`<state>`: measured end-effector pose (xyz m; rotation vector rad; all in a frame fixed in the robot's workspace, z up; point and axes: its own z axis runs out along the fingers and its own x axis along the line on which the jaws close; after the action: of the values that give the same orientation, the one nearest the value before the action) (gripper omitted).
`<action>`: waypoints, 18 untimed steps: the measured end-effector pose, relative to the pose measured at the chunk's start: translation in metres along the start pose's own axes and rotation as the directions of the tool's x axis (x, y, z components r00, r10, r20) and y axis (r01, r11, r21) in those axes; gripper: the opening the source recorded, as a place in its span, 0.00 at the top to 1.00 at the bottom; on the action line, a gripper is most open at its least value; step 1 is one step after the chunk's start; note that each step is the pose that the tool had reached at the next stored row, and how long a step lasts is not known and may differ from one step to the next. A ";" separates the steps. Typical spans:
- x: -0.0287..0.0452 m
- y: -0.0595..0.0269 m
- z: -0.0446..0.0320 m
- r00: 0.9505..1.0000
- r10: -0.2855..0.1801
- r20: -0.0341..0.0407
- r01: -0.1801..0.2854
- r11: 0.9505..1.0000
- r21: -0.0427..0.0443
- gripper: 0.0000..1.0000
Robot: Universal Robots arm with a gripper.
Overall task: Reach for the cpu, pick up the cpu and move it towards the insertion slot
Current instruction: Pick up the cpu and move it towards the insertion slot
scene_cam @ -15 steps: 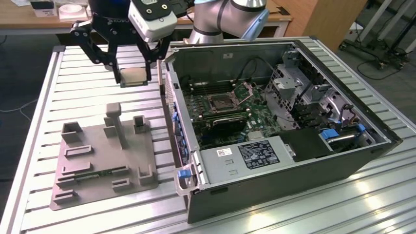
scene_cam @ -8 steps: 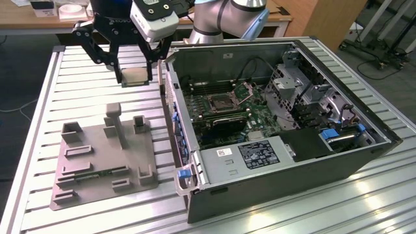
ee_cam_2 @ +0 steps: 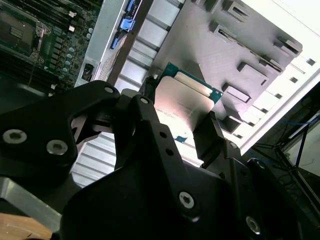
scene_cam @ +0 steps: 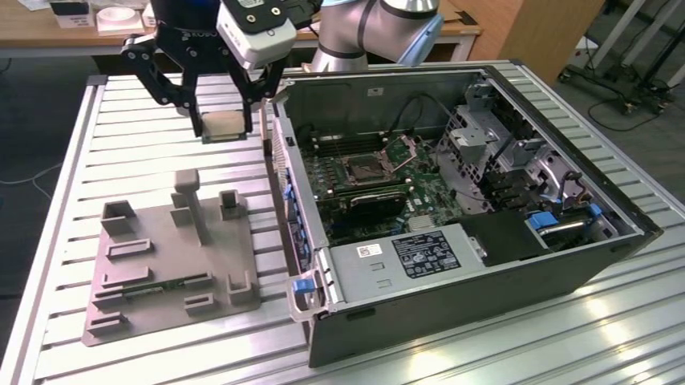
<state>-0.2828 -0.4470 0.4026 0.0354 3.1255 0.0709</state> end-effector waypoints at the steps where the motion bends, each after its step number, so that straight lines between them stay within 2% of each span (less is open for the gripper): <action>1: -0.0002 0.0000 0.0001 1.000 0.000 0.000 0.000 1.000 0.000 0.46; 18: -0.0040 0.0005 0.0007 1.000 0.000 0.000 0.000 1.000 0.000 0.46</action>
<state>-0.2788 -0.4465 0.4020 0.0353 3.1255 0.0708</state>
